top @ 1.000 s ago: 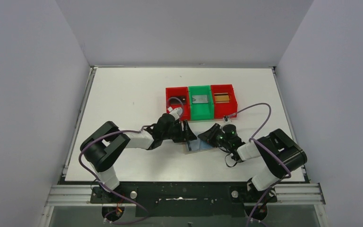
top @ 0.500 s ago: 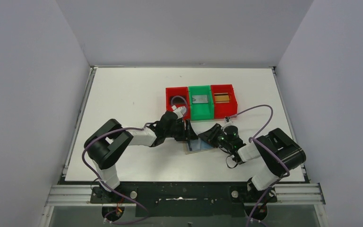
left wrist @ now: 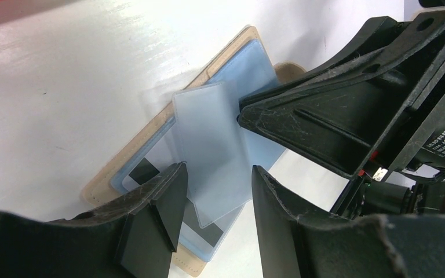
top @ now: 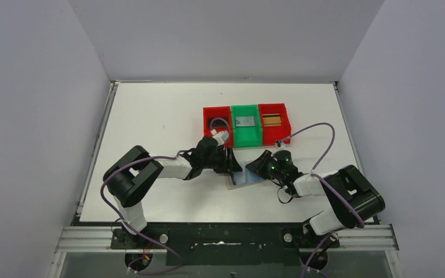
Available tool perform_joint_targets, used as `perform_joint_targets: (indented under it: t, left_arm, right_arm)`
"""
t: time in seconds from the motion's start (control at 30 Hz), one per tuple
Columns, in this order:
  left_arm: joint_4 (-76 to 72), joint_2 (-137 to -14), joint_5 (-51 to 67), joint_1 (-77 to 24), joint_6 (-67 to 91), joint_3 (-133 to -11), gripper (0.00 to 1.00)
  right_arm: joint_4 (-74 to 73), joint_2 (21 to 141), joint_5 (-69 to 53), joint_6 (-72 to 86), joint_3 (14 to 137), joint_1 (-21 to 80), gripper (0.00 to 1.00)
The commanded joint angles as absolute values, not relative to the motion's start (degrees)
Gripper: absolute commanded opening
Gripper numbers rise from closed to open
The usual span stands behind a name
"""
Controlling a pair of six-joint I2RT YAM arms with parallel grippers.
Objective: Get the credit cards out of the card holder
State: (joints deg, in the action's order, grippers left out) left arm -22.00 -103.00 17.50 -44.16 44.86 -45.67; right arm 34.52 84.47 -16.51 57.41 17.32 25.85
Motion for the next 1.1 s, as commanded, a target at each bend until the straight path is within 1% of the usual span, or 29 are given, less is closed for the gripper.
perform_joint_targets:
  t: [0.0,0.1,0.3,0.47,0.5,0.63,0.73,0.87,1.0,1.07]
  left_arm:
    - [-22.12,-103.09,18.7,-44.03,43.68,-47.36,0.44]
    - [-22.51,-102.88,18.65,-44.04,43.77,-47.4,0.45]
    - [-22.86,-102.08,17.76,-43.99,44.12,-47.64,0.55]
    - [-23.76,-100.62,15.93,-44.03,44.38,-47.33,0.56]
    - [-24.3,-100.81,16.8,-43.89,44.54,-47.34,0.56]
    - [-27.09,-102.93,22.69,-43.9,44.51,-48.54,0.49]
    - [-30.17,-103.25,25.44,-44.16,45.09,-48.64,0.46]
    - [-30.48,-103.12,26.6,-44.38,45.01,-49.9,0.44]
    - [-29.49,-105.02,27.29,-44.49,44.62,-51.97,0.43]
    - [-29.54,-105.93,28.12,-44.78,44.84,-52.96,0.43]
  right_arm:
    - [30.85,83.49,-14.06,54.54,19.18,25.49,0.2]
    - [28.27,83.17,-12.43,54.48,19.68,25.4,0.17]
    - [26.57,83.39,-10.9,54.99,19.83,25.34,0.14]
    - [26.37,84.04,-10.7,55.2,20.06,25.32,0.13]
    - [26.43,83.99,-10.76,55.2,20.05,25.31,0.14]
    - [27.83,82.43,-11.02,55.32,19.26,25.31,0.16]
    - [29.19,80.0,-12.19,54.83,18.9,25.4,0.21]
    - [28.93,75.96,-12.47,54.39,18.63,25.34,0.28]
    - [19.82,69.26,-5.41,54.71,19.04,25.23,0.3]
    - [13.22,64.13,0.66,55.5,18.93,25.26,0.3]
